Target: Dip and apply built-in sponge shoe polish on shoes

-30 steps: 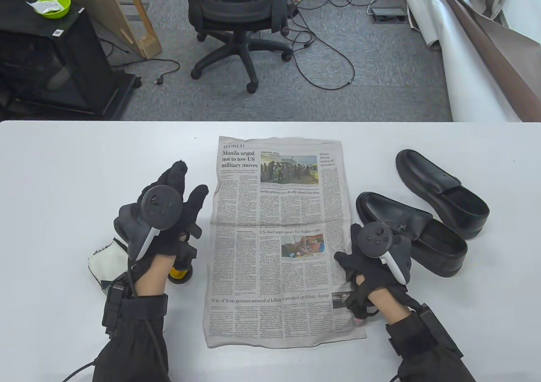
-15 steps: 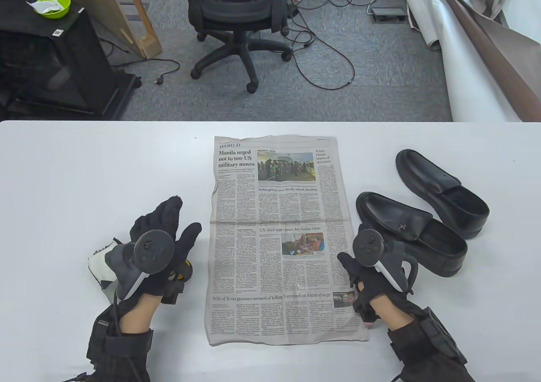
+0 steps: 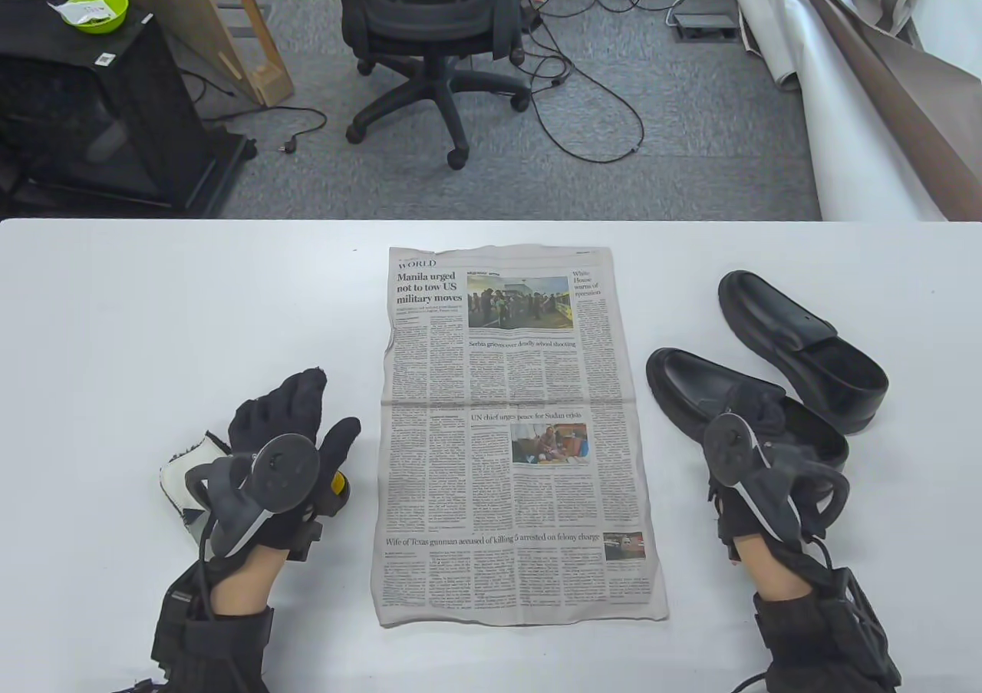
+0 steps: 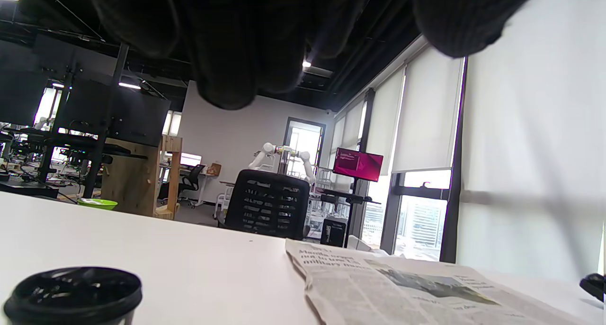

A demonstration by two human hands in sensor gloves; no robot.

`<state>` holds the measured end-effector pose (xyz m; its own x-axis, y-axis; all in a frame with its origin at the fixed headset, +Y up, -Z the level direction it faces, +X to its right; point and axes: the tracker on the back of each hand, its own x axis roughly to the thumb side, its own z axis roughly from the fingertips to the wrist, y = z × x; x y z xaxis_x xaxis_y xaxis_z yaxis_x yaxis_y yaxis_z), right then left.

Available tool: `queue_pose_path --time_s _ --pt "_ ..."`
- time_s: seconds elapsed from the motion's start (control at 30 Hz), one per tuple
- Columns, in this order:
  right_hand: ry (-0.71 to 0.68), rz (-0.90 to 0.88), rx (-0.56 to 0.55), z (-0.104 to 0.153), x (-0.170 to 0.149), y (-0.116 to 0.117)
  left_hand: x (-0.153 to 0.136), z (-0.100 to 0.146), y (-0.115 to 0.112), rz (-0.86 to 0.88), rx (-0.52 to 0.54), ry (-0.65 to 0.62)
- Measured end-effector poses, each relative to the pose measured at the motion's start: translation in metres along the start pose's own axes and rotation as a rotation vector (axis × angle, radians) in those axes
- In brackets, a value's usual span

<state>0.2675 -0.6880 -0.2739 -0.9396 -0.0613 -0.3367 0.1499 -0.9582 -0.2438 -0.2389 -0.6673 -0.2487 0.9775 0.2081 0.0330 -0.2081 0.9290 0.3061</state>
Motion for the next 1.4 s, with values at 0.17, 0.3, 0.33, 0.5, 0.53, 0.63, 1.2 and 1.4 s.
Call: queue_pose_path --time_s 0.17,0.3,0.33,0.5,0.53,0.63,1.2,1.4 --pt "0.045 0.090 0.082 -0.010 -0.013 0.015 0.002 0.000 -0.004 -0.024 -0.021 -0.015" --pt "0.075 0.190 0.186 -0.015 -0.018 0.028 0.002 0.000 -0.008 -0.034 -0.048 -0.018" --pt "0.084 0.184 0.209 -0.017 -0.021 0.032 0.002 0.000 -0.009 -0.035 -0.050 -0.019" --pt "0.069 0.174 0.384 -0.026 -0.035 0.057 0.002 0.000 -0.008 -0.036 -0.052 -0.017" --pt "0.086 0.171 0.369 -0.027 -0.037 0.057 0.002 0.000 -0.008 -0.036 -0.054 -0.017" --pt "0.078 0.140 0.389 -0.031 -0.040 0.058 0.001 0.000 -0.008 -0.030 -0.052 -0.017" --pt "-0.054 0.120 0.123 -0.024 -0.024 0.028 -0.001 0.000 -0.005 -0.044 -0.050 -0.011" --pt "-0.310 -0.136 0.017 0.005 0.022 -0.003 -0.004 0.000 -0.006 -0.054 -0.053 0.001"
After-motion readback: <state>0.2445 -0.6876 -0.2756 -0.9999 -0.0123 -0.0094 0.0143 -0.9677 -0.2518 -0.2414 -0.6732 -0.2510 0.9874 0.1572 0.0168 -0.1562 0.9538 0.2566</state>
